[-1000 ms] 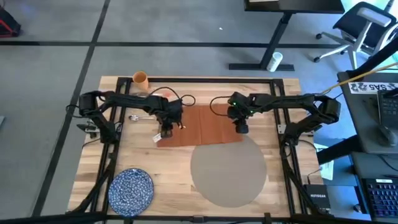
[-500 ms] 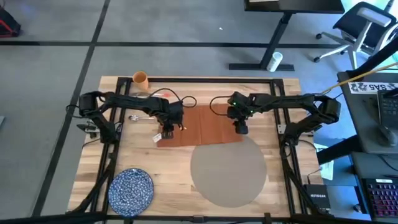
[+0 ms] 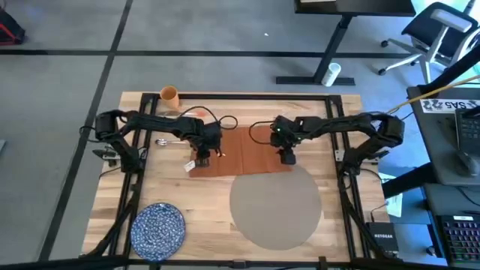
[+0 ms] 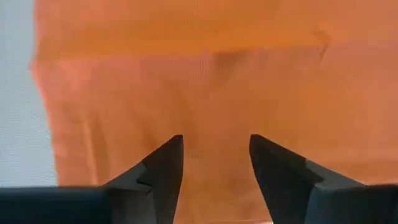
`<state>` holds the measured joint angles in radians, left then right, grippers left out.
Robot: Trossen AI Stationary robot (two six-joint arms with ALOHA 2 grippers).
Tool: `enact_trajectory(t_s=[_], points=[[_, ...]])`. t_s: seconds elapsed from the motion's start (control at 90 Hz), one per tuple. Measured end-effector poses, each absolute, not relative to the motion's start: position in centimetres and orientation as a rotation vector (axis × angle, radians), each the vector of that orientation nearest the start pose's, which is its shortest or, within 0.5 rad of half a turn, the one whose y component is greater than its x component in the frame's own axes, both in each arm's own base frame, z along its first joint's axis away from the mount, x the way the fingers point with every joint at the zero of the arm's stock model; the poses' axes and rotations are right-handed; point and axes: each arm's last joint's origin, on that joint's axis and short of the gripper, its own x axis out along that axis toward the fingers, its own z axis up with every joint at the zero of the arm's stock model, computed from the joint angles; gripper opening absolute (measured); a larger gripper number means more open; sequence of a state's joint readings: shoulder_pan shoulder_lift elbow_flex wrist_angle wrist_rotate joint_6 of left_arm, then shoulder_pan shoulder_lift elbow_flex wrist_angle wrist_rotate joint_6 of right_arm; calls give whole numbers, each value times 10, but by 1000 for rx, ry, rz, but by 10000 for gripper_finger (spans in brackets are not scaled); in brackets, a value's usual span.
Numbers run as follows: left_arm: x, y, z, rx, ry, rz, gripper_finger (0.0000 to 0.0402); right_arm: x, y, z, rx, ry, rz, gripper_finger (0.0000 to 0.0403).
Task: Set table place
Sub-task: Fold the orange napkin
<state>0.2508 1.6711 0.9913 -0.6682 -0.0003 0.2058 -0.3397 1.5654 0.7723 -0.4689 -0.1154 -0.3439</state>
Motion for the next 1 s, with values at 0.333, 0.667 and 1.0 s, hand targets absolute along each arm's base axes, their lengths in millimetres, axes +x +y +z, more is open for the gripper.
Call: enact_trajectory(t_s=[0.333, 0.667, 1.0], points=[[290, 74, 147, -1, 1415, 62, 102, 250, -86, 138, -28, 1261, 11, 172], [289, 74, 147, 5, 1418, 56, 102, 262, -90, 153, -76, 1213, 13, 172], [290, 75, 147, 22, 1417, 46, 102, 261, -95, 142, -64, 1263, 23, 172]])
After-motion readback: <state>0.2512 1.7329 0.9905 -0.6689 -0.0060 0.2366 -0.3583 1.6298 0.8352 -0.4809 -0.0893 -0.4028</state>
